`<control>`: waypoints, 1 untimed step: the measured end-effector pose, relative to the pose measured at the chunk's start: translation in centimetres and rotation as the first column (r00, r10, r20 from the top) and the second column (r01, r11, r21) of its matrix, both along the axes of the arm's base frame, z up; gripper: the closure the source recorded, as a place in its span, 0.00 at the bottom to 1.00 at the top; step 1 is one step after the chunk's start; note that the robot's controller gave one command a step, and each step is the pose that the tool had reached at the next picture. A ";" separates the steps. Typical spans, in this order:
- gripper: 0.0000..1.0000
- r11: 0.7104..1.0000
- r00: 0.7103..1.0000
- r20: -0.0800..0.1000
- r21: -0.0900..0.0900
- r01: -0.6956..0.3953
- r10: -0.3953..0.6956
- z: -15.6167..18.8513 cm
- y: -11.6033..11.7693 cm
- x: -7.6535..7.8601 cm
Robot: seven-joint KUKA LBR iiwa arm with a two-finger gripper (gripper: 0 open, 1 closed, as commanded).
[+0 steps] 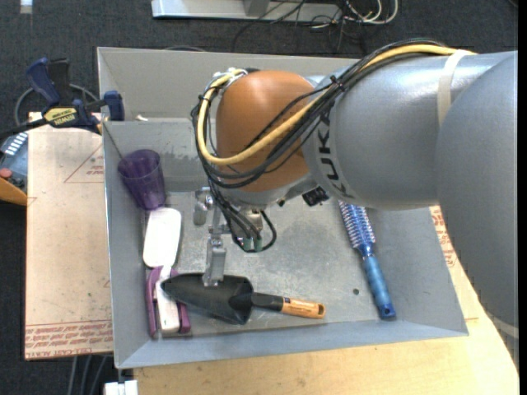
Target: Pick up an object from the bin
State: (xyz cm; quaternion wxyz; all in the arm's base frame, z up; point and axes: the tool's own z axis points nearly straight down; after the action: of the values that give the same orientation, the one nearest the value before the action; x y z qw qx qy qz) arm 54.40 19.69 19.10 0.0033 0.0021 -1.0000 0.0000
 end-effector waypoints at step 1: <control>0.00 1.000 1.000 0.007 0.001 0.005 -0.005 0.5 -0.1 0.2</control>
Offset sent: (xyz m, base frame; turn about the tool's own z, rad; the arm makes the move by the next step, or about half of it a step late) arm -0.0268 -0.0013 -0.0602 -0.1980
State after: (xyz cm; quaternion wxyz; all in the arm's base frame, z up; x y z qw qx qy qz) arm 54.57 19.54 19.58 -0.0001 -0.0002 -1.0000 -0.0006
